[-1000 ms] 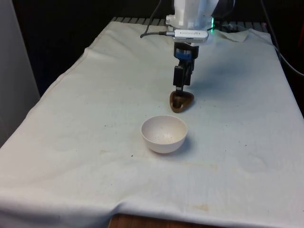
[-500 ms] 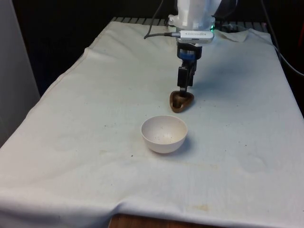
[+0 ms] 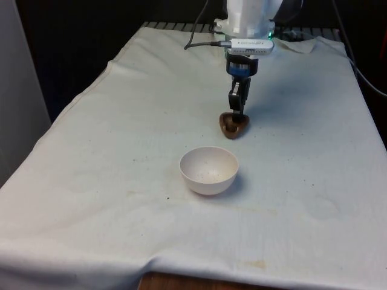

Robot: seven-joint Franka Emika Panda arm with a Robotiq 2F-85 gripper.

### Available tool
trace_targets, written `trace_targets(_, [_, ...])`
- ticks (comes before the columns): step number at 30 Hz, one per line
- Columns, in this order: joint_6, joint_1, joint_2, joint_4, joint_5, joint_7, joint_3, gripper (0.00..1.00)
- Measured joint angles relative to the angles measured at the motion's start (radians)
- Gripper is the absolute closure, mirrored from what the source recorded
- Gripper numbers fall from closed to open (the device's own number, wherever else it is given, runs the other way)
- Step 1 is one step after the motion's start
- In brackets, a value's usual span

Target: Pour the coffee beans from the cup into the bowl.

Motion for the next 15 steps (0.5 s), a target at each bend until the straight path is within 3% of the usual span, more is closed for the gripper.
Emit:
trace_targets(2, [-0.001, 0.0, -0.003, -0.001, 0.0, 0.0, 0.0, 1.0])
trace_targets(7, [-0.009, 0.0, -0.015, -0.001, -0.003, -0.004, 0.002, 1.0])
trace_targets(15, [-0.13, 0.0, -0.108, 0.014, -0.003, -0.016, 0.009, 1.0])
